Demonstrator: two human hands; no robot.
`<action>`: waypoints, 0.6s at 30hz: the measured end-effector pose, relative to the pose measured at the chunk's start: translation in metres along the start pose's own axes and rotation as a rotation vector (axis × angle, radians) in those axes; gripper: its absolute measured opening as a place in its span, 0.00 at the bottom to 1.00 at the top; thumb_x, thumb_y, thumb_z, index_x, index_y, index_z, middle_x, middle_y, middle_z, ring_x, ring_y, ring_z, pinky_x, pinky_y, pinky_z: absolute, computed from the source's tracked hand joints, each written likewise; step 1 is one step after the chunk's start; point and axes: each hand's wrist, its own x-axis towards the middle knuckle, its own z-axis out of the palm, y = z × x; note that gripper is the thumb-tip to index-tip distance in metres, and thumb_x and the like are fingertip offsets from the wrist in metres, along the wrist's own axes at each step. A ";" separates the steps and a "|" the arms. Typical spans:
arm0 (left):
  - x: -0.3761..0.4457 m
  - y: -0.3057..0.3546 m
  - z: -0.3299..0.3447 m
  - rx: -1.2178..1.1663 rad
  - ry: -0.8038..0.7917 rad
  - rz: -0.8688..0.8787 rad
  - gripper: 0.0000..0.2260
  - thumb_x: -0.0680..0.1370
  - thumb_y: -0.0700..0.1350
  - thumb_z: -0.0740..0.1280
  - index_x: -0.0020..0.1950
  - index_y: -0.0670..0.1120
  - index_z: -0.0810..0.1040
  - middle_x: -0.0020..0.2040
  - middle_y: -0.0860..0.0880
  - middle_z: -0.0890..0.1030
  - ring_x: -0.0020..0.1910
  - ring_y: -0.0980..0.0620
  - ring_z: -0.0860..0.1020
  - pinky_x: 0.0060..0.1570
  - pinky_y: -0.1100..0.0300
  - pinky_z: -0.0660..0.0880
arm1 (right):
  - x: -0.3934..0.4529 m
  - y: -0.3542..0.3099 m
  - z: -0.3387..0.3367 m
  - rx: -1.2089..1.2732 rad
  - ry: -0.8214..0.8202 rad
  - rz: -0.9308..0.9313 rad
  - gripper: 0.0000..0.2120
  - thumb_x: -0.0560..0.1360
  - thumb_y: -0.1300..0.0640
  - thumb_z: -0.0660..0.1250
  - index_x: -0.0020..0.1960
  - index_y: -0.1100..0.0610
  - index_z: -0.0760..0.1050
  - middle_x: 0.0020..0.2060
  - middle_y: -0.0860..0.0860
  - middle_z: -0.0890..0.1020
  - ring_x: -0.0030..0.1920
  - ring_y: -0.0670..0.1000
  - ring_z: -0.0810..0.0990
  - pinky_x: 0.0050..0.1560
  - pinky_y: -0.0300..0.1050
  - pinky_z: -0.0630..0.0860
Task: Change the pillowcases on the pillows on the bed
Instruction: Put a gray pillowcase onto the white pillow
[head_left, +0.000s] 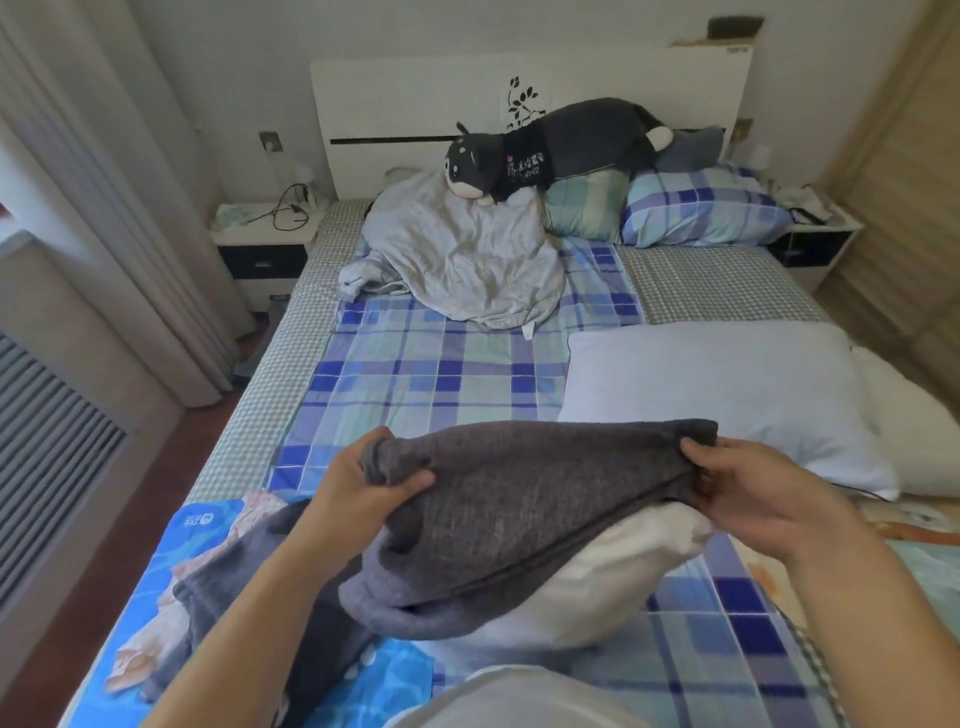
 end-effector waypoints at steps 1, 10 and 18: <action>0.001 -0.001 -0.002 0.005 0.004 0.008 0.15 0.65 0.55 0.78 0.36 0.52 0.74 0.31 0.54 0.77 0.34 0.56 0.76 0.36 0.64 0.73 | -0.002 -0.001 -0.005 -0.011 -0.012 0.045 0.10 0.77 0.62 0.66 0.55 0.67 0.78 0.46 0.61 0.84 0.47 0.56 0.84 0.45 0.50 0.84; 0.020 0.015 -0.004 0.219 -0.071 0.040 0.15 0.69 0.47 0.80 0.37 0.48 0.74 0.32 0.54 0.78 0.33 0.57 0.75 0.37 0.58 0.73 | 0.001 0.018 -0.024 -1.250 0.246 -0.075 0.20 0.80 0.42 0.63 0.48 0.59 0.80 0.46 0.57 0.83 0.45 0.56 0.81 0.48 0.51 0.77; 0.021 0.021 0.025 0.397 0.281 0.176 0.16 0.70 0.51 0.79 0.45 0.53 0.73 0.47 0.54 0.73 0.46 0.52 0.73 0.47 0.54 0.73 | 0.001 0.032 -0.007 -0.448 0.269 -0.051 0.13 0.83 0.52 0.62 0.57 0.61 0.79 0.46 0.56 0.84 0.47 0.56 0.82 0.49 0.53 0.81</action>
